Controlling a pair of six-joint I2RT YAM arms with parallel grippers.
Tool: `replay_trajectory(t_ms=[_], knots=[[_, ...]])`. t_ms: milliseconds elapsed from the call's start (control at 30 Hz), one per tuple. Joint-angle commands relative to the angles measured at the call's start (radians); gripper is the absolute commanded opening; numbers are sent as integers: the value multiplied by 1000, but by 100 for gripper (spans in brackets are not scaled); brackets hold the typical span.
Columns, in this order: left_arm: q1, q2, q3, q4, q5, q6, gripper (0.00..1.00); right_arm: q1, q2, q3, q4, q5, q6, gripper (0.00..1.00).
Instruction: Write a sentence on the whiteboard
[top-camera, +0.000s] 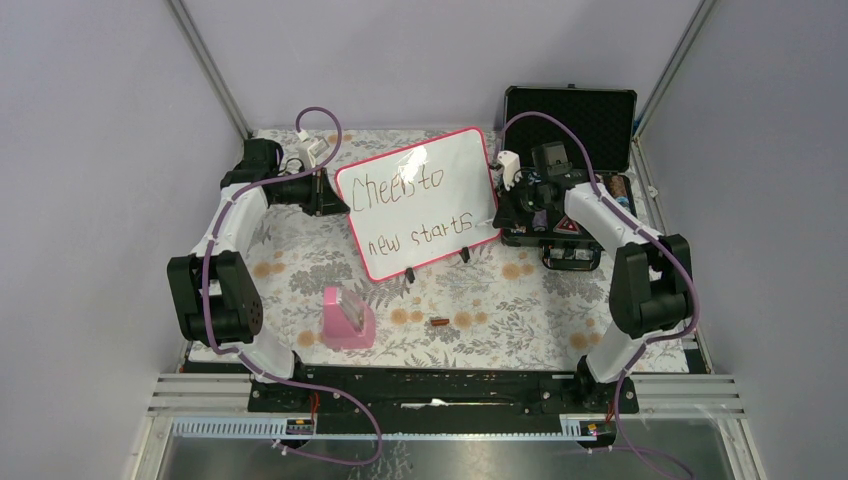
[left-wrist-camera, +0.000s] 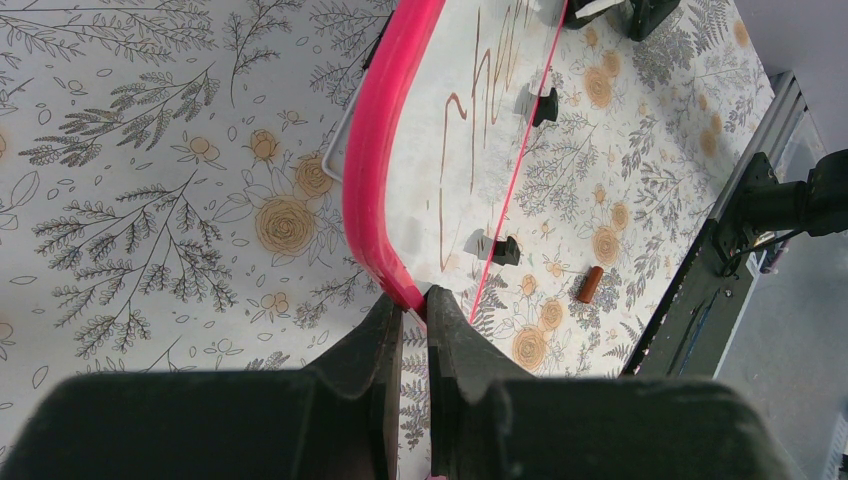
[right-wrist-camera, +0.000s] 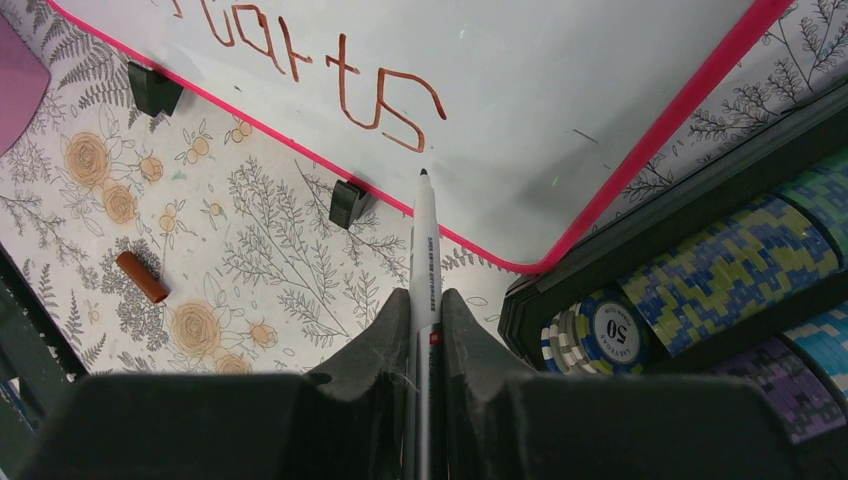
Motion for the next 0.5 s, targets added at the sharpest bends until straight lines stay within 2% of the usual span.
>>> replay_trajectory(t_ms=[0, 467], knots=[[-24, -17, 19, 32, 3, 61, 0, -2, 11, 42, 26, 8, 1, 0], [-24, -18, 11, 33, -5, 67, 0, -3, 53, 64, 38, 61, 5, 0]])
